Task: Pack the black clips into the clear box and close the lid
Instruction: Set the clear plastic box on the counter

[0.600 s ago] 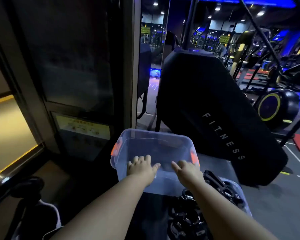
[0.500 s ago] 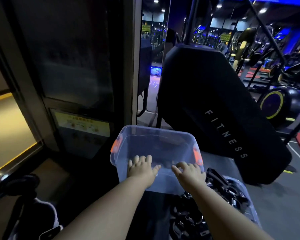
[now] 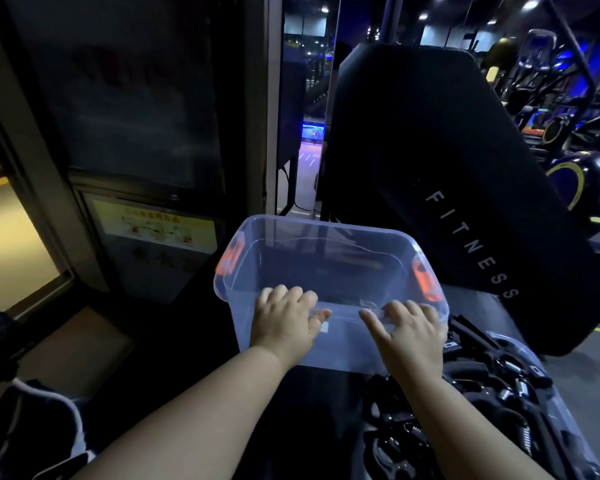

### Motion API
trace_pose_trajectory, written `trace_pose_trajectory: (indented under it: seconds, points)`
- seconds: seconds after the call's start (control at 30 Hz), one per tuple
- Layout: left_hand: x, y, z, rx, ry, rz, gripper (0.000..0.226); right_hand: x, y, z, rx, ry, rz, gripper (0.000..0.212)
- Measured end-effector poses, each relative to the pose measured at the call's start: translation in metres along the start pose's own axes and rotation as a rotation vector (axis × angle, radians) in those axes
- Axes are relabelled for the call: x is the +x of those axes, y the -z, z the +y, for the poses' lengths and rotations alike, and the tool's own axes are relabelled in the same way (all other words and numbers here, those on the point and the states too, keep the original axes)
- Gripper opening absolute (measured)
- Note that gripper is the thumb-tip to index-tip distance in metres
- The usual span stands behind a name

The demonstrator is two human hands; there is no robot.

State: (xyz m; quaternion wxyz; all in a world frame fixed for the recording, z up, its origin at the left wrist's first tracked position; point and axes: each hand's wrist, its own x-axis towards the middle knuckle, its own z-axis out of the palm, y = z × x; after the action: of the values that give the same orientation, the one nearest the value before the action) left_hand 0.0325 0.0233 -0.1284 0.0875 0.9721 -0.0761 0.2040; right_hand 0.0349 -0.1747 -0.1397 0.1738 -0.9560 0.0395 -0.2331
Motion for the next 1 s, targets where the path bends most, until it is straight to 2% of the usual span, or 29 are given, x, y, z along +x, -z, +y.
trace_pose_trajectory:
  seconds: [0.2, 0.3, 0.47, 0.67, 0.77, 0.87, 0.93, 1.0]
  points:
    - [0.0, -0.02, -0.005, 0.004, -0.064, 0.282, 0.042, -0.003, -0.013, 0.008, 0.024, 0.072, 0.147, 0.063]
    - [-0.001, -0.027, -0.007, -0.017, -0.077, 0.367, 0.041, -0.003, -0.016, 0.011, 0.054, 0.082, 0.149, 0.061]
    - [-0.014, -0.034, -0.006, -0.021, -0.115, 0.478, 0.041, -0.015, -0.023, 0.018, 0.093, 0.128, 0.253, 0.057]
    - [-0.059, -0.036, -0.002, -0.036, -0.127, 0.474, 0.035, -0.057, -0.018, 0.024, 0.103, 0.138, 0.278, 0.058]
    - [-0.084, -0.036, 0.002, -0.036, -0.097, 0.462, 0.033, -0.077, -0.011, 0.032, 0.087, 0.124, 0.143, 0.048]
    - [-0.107, -0.037, 0.0, -0.014, -0.061, 0.396, 0.033, -0.091, -0.008, 0.038, 0.072, 0.153, 0.038, 0.057]
    - [-0.122, -0.037, -0.005, -0.006, -0.033, 0.366, 0.035, -0.104, -0.006, 0.036, 0.107, 0.057, -0.007, 0.06]
    - [-0.132, -0.038, -0.012, -0.031, -0.017, 0.361, 0.035, -0.116, -0.003, 0.031, 0.162, -0.021, -0.031, 0.077]
